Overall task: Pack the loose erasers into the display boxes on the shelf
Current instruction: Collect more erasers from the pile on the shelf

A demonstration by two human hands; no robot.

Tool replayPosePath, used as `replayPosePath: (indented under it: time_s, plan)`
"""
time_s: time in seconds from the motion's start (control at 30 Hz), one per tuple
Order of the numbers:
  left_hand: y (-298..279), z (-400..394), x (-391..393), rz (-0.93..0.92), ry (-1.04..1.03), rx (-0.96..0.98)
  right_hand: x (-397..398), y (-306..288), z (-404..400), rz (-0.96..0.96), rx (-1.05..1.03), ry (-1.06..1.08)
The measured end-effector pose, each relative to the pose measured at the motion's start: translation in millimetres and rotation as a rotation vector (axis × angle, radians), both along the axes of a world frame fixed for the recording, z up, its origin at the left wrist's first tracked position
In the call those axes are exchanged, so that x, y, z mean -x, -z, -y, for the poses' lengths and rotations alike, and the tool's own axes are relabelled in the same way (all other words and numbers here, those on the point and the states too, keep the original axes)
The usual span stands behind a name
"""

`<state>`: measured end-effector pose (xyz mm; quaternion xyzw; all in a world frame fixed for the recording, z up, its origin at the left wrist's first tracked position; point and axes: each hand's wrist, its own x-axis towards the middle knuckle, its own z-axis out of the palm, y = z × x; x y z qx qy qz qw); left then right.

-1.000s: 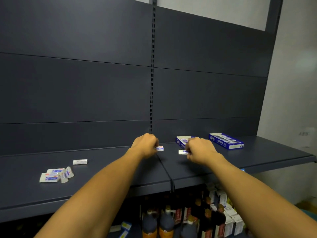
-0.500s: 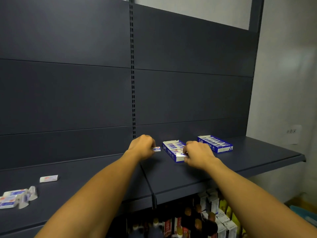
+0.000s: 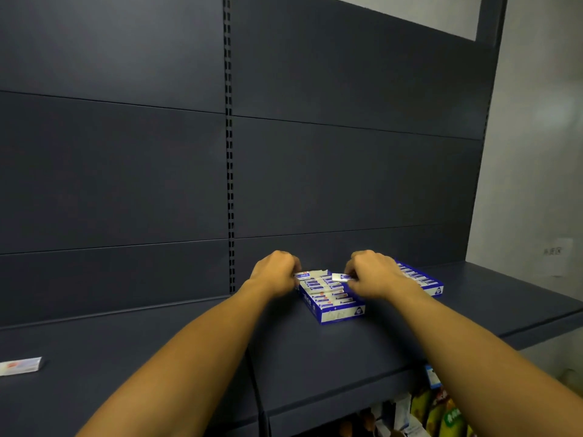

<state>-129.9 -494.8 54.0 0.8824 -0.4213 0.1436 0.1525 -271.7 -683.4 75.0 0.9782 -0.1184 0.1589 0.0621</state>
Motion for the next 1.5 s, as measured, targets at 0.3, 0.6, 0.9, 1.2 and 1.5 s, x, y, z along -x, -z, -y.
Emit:
replayPosePath:
  time_s: [0.3, 0.6, 0.9, 1.2, 1.5]
  plan:
    - [14.0, 32.9, -6.2, -0.033, -0.027, -0.052, -40.1, 18.2, 39.2, -0.06, -0.119, -0.083]
    - [27.9, 64.0, 1.2, -0.176, -0.16, 0.026, -63.8, 49.1, 71.5, -0.006, -0.245, -0.236]
    - [45.3, 78.3, 1.7, -0.268, -0.269, 0.206, -79.4, 77.5, 95.6, 0.095, -0.413, -0.331]
    - [55.7, 79.1, 0.3, -0.263, -0.303, 0.248, -94.0, 88.6, 105.7, 0.126, -0.557, -0.376]
    - [57.1, 84.5, 6.1, -0.158, -0.31, 0.16, -93.3, 81.8, 112.4, 0.057, -0.431, -0.394]
